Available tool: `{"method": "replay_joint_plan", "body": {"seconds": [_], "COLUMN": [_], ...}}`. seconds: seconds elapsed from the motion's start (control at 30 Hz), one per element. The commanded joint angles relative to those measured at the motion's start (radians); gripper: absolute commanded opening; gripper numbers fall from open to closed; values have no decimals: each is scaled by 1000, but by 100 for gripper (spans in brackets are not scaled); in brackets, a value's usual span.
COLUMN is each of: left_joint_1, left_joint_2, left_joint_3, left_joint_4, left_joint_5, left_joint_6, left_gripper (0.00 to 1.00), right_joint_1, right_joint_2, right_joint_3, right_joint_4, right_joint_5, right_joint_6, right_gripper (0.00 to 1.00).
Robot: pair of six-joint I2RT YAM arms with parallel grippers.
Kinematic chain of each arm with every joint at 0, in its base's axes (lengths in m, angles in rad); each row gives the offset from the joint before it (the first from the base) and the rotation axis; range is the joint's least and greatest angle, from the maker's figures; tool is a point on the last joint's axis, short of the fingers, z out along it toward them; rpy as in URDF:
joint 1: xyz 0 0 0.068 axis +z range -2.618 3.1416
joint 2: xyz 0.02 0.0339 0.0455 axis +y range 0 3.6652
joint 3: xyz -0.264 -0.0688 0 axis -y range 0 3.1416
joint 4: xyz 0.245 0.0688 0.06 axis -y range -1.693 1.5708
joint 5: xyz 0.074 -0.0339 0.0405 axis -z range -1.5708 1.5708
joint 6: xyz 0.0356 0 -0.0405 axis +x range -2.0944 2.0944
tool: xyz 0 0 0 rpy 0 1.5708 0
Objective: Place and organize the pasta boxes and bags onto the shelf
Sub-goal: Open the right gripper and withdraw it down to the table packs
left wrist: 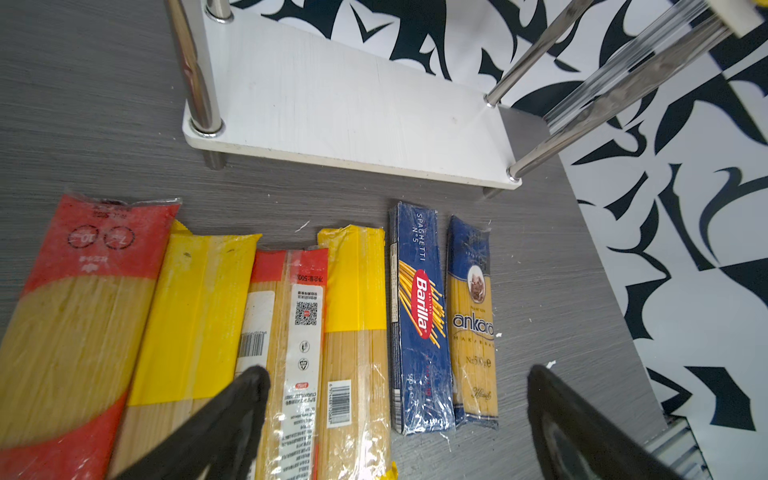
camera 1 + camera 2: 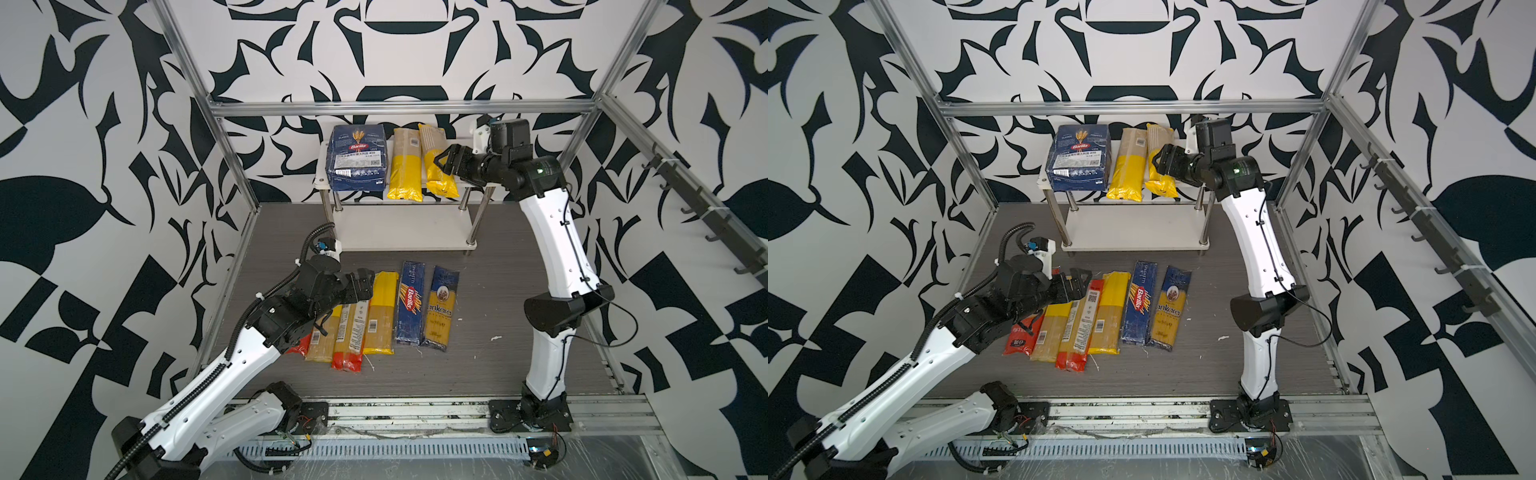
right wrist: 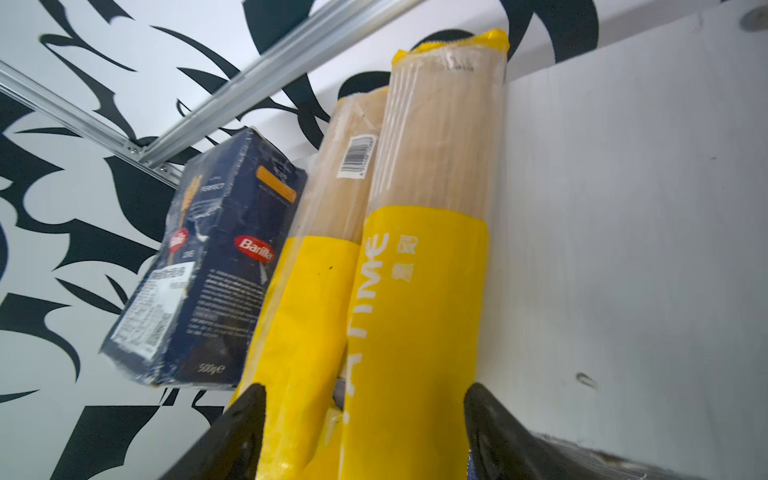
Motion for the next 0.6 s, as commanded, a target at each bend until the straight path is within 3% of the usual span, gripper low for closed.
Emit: {"method": "replay_joint_plan", "body": {"seconds": [0.0, 0.13, 0.37, 0.57], "left_joint_1": [4, 4, 5, 4], "left_joint_2": [-42, -91, -166, -208], "left_joint_3": [-26, -47, -73, -85], "left_joint_4": [-48, -65, -122, -164], "left_joint_5": [-27, -37, -52, -50], "left_joint_6": [-16, -29, -48, -68], "left_gripper": [99, 99, 100, 99], "right_joint_1": [2, 3, 5, 15], "right_joint_2": [-98, -197, -542, -761], "right_joint_3": [-17, -164, -738, -1102], "right_joint_4": [46, 55, 222, 271], "right_joint_5": [16, 48, 63, 36], "right_joint_6": [-24, -36, -8, 38], "right_gripper": [78, 78, 78, 78]}}
